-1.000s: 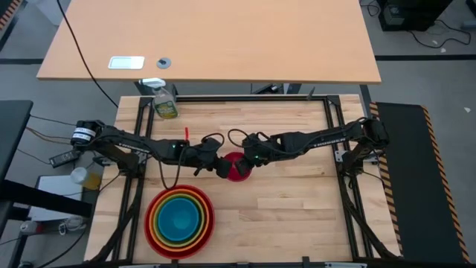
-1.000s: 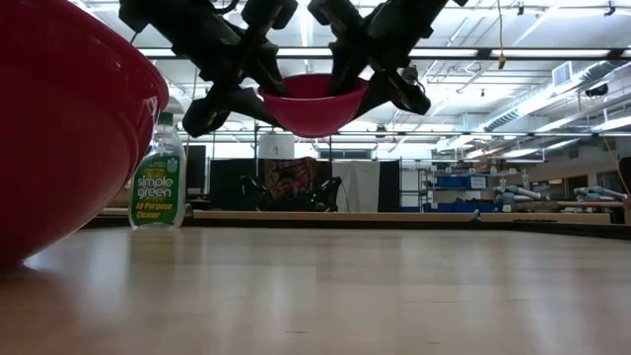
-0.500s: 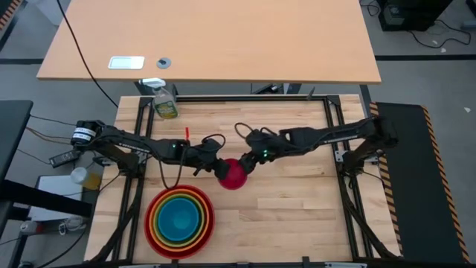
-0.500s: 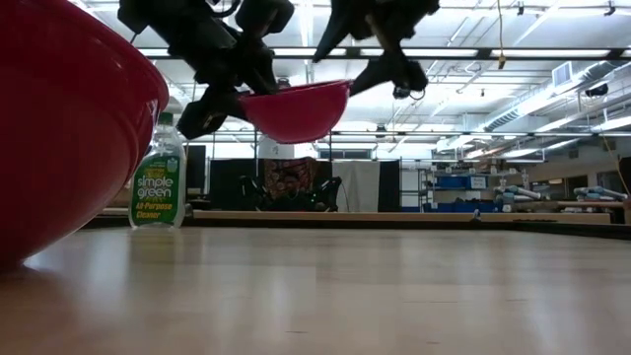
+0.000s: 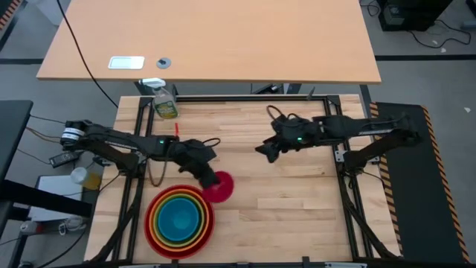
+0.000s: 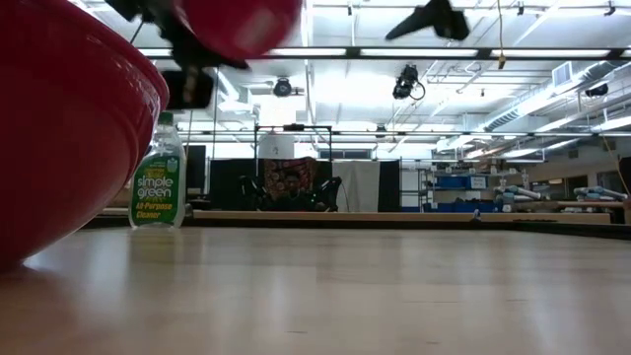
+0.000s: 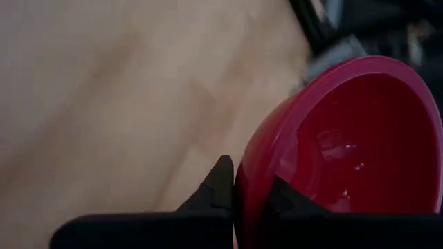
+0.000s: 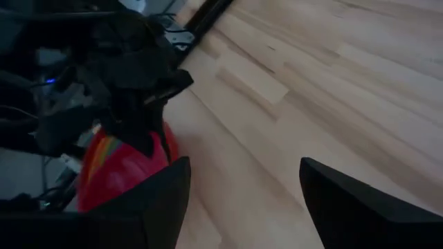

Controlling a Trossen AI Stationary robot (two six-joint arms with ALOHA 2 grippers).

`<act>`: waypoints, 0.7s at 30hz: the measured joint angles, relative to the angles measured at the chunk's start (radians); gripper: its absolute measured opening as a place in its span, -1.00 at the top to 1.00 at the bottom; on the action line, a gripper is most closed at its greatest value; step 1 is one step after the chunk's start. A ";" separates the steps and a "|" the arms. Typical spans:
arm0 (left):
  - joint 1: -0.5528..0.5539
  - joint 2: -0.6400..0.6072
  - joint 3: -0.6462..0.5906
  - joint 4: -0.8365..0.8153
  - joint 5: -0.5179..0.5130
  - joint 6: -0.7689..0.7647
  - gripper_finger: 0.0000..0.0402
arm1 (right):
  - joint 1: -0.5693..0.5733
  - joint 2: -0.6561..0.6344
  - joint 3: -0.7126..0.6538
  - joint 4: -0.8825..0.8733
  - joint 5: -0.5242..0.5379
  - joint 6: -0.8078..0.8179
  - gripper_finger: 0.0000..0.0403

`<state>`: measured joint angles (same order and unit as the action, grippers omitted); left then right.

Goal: Nest bowls inside each other
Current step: Stack the small pink bowl on top of the blue bowl

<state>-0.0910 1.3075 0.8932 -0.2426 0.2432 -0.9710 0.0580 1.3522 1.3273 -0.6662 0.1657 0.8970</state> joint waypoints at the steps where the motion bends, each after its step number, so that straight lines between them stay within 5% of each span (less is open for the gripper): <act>1: -0.007 -0.027 0.000 -0.028 0.037 0.002 0.91 | 0.007 -0.017 0.000 -0.007 0.004 0.000 -0.36; 9: -0.155 -0.208 0.001 -0.332 0.073 -0.034 0.92 | 0.066 -0.067 0.000 -0.048 0.067 -0.010 -0.36; 21: -0.532 -0.207 -0.001 -0.595 -0.267 -0.384 0.93 | 0.105 0.033 0.000 0.015 0.060 -0.010 -0.36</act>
<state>-0.6234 1.1009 0.8925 -0.8375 -0.0243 -1.3547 0.1627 1.3856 1.3273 -0.6510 0.2252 0.8871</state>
